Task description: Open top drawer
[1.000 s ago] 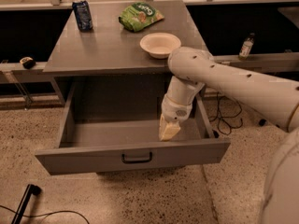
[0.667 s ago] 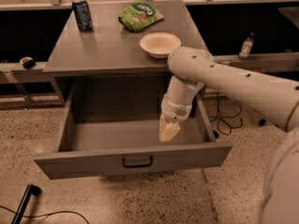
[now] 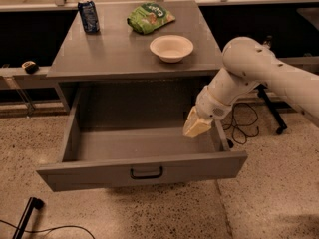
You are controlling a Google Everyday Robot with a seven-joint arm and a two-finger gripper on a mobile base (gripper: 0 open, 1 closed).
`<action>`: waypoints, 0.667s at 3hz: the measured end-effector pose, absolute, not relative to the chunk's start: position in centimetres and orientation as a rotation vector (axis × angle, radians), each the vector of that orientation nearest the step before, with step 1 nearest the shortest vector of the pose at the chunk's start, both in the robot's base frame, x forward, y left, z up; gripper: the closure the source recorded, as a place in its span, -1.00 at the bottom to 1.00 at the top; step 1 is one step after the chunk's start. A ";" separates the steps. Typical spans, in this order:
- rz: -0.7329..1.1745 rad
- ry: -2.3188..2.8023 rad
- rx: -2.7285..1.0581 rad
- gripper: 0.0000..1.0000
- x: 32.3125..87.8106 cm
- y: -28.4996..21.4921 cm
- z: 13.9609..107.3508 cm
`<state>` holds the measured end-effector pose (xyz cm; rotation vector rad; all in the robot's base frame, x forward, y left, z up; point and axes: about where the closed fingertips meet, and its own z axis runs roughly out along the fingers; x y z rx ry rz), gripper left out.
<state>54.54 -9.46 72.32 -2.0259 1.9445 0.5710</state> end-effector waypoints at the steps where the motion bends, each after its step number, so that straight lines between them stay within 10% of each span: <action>1: 0.571 1.945 -2.026 0.49 54.5 -9.5 72.3; 2: 0.571 1.945 -2.026 0.02 54.5 -9.5 72.3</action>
Offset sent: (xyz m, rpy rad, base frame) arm 0.0000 -0.0001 -0.0001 -0.0001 0.0000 -0.0003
